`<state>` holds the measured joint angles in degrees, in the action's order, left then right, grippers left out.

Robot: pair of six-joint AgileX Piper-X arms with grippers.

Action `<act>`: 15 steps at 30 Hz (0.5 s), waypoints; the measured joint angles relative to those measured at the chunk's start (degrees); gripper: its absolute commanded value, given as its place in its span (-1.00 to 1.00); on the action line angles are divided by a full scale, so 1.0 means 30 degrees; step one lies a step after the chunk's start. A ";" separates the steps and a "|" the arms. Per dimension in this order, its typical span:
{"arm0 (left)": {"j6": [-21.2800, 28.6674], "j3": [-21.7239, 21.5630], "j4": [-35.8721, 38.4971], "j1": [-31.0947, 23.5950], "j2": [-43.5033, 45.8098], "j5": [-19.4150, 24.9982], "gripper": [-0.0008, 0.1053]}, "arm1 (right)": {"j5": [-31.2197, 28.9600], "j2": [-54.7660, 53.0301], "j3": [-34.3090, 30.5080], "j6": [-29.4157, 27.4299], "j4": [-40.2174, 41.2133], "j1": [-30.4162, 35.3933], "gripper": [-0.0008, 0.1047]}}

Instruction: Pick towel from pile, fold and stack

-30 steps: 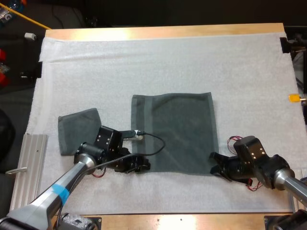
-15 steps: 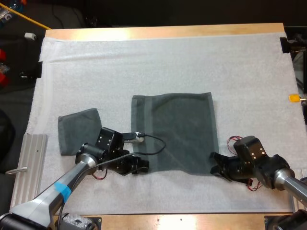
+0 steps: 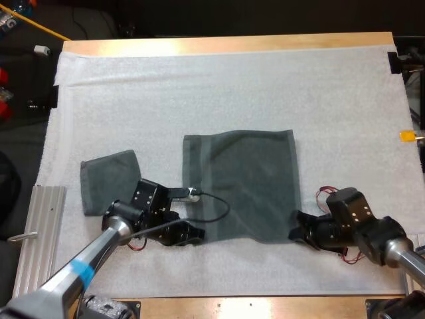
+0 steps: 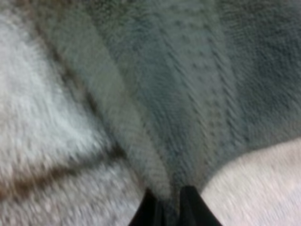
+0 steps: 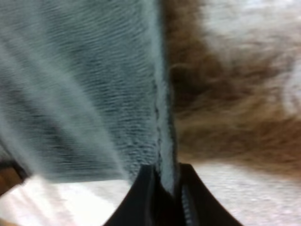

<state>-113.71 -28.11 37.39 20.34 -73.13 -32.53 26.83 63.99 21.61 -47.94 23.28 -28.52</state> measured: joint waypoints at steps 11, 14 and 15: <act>0.2801 -0.1646 0.6493 0.0094 0.5487 -0.0300 -0.98 | 0.0227 -0.6092 0.0245 0.0109 0.4691 -0.0606 -0.98; 0.3011 -0.1922 0.7731 0.0094 0.6274 -0.0463 -0.98 | 0.0251 -0.7111 0.0245 0.0201 0.5668 -0.1988 -0.98; 0.3089 -0.1941 0.8123 0.0094 0.6572 -0.0495 -0.98 | 0.0109 -0.7368 0.0245 0.0430 0.5904 -0.2477 -0.98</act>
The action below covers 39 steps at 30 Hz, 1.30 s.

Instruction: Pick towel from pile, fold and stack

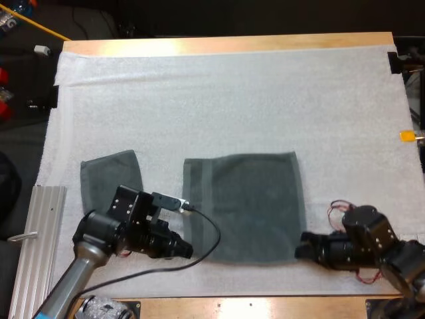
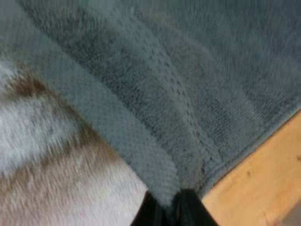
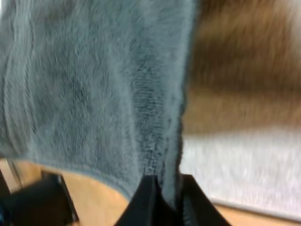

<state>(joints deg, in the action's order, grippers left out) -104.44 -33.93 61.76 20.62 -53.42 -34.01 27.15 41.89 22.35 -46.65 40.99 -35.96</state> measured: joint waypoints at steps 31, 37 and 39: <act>-0.6802 -0.0013 -1.0201 -0.1966 -0.7292 -0.3060 -0.98 | -0.4579 0.6316 0.0000 0.6144 -1.1201 0.0947 -0.98; -0.7585 -0.0045 -1.2207 -0.4415 -0.7519 -0.4623 -0.98 | -0.4579 0.6731 0.0000 0.6266 -1.2142 0.2619 -0.98; -0.7768 -0.0043 -1.2690 -0.5055 -0.7823 -0.4958 -0.98 | -0.4658 0.6906 0.0000 0.6545 -1.2507 0.2987 -0.98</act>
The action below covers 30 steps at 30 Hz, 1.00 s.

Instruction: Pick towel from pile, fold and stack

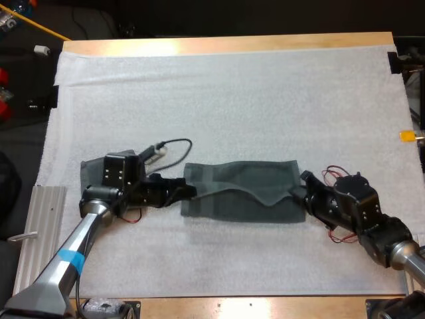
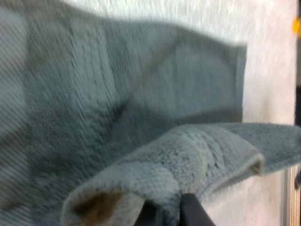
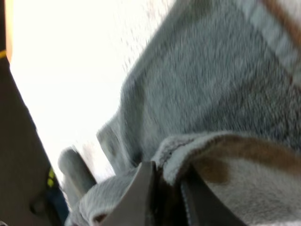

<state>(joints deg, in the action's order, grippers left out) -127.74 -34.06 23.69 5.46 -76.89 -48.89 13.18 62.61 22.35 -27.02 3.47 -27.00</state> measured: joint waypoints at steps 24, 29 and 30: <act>-0.1262 -0.0326 -0.4362 -0.1366 -0.3118 -0.2409 -0.85 | -0.1584 0.1626 0.0000 0.0948 -0.2937 0.0205 -0.63; -0.1298 -0.0364 -0.4383 -0.1366 -0.3118 -0.2409 0.20 | -0.1800 0.1626 0.0000 0.0948 -0.4144 0.0205 0.13; -0.1294 -0.0411 -0.4388 -0.1366 -0.3118 -0.2491 0.29 | -0.1800 0.1626 0.0000 0.0717 -0.4901 0.0205 0.16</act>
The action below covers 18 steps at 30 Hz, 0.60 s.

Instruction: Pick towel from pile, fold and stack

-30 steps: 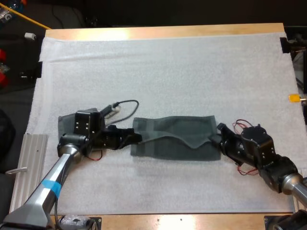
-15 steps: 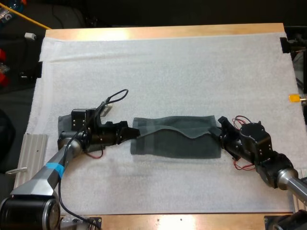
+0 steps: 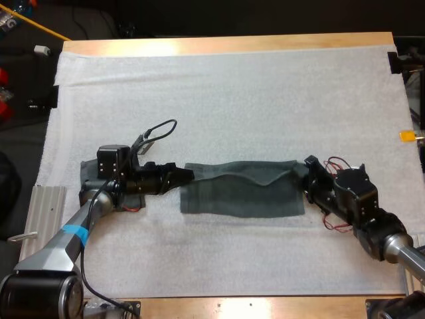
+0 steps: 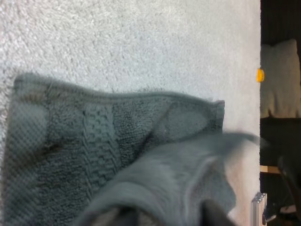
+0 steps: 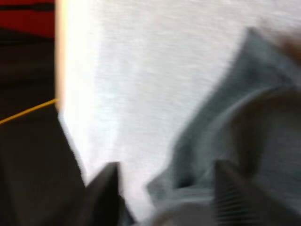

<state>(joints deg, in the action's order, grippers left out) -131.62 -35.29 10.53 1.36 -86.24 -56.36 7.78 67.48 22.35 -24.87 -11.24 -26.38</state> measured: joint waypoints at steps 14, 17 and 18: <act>-0.0935 -0.0829 0.0796 0.0000 0.3004 -0.3081 0.14 | 0.4451 -0.1312 0.0076 -0.3264 -0.6043 0.0000 0.16; -0.0935 -0.0829 0.1138 0.0000 0.4686 -0.3132 0.14 | 0.4645 -0.2477 0.0078 -0.4074 -0.5049 0.0000 0.16; -0.0935 -0.0829 0.1365 0.0000 0.5311 -0.3146 0.14 | 0.4669 -0.2912 0.0104 -0.4499 -0.4519 0.0000 0.16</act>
<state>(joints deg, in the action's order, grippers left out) -134.43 -37.78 14.63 1.36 -70.31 -65.80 21.79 58.75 22.66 -38.37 -24.79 -26.38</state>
